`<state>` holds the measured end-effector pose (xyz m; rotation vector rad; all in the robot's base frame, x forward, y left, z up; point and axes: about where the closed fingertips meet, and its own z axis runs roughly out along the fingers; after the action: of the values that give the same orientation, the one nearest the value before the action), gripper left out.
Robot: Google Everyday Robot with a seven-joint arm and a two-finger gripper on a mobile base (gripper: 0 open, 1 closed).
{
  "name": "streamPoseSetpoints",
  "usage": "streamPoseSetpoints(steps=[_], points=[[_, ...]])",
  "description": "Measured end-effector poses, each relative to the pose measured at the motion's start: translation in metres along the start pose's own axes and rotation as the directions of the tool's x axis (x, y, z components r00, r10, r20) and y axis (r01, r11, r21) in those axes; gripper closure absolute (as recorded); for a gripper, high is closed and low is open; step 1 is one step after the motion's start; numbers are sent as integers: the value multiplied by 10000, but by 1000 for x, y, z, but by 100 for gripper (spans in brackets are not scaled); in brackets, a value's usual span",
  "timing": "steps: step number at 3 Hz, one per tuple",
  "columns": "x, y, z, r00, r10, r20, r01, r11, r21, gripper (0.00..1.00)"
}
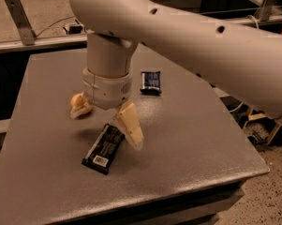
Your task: Pick rxbar chocolate
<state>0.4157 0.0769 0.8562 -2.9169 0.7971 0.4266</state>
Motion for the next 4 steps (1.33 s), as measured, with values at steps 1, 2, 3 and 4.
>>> streamPoseSetpoints(steps=[1,2,3,4], points=[[1,-4,4,9997,-152,-190,158,9994,313,0],[1,-7,19,9923,-695,-1024,718,9972,192,0],[2,-8,27,9823,-927,-1628,913,9957,-162,0],[5,-7,34,9733,-994,-2070,967,9950,-231,2]])
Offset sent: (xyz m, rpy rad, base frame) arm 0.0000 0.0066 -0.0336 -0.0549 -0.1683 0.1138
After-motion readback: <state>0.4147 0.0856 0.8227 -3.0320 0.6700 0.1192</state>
